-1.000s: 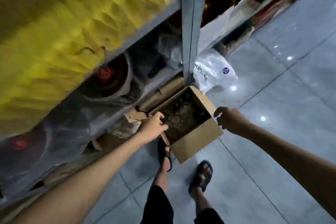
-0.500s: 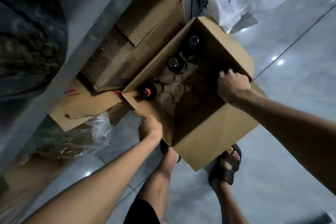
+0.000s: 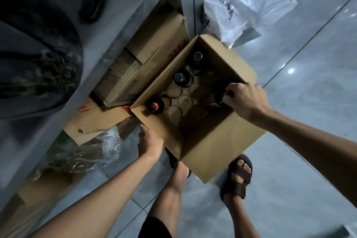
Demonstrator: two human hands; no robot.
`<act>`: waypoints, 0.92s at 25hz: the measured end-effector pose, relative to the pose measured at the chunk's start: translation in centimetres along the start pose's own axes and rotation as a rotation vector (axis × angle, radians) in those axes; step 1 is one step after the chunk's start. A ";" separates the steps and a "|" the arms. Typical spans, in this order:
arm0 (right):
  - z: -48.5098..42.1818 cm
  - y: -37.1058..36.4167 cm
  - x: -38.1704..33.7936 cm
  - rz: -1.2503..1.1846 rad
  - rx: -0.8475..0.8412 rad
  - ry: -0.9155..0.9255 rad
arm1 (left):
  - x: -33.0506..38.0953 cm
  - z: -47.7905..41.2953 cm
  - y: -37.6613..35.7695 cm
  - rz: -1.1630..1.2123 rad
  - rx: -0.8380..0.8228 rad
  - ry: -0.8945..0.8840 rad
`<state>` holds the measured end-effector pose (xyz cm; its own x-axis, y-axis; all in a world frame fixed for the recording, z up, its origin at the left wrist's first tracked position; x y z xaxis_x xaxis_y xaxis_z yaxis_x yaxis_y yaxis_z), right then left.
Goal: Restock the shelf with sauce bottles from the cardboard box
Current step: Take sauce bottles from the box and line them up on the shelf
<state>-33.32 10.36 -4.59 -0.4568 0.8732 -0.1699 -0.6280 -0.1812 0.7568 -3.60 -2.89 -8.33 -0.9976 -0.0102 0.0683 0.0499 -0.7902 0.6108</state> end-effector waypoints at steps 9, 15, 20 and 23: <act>15.8 26.1 -6.8 -0.329 -0.121 0.317 | 15.3 19.6 11.2 0.106 0.017 -0.763; 30.4 46.5 -10.8 -0.258 -0.061 0.519 | 19.5 38.1 25.5 0.378 0.264 -0.990; 43.8 61.5 -14.5 -0.336 0.107 0.681 | 20.1 54.1 37.4 0.447 0.474 -1.084; 52.3 67.6 -18.7 -0.354 0.190 0.827 | 18.1 62.4 42.9 0.582 0.509 -1.130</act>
<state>-34.26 5.45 82.72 -0.6088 0.2485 -0.7534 -0.7364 0.1762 0.6532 -16.51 1.26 68.35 -0.2570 0.4342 0.8634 0.7013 -0.5309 0.4758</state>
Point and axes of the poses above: each hand's wrist, its own z-axis away from the middle knuckle, its own y-axis out of the back of the hand, x = y × z, the point moved 7 cm from there along -z, towards the middle knuckle, and after that the axes turned 7 degrees about -y, right-handed, at the moved point
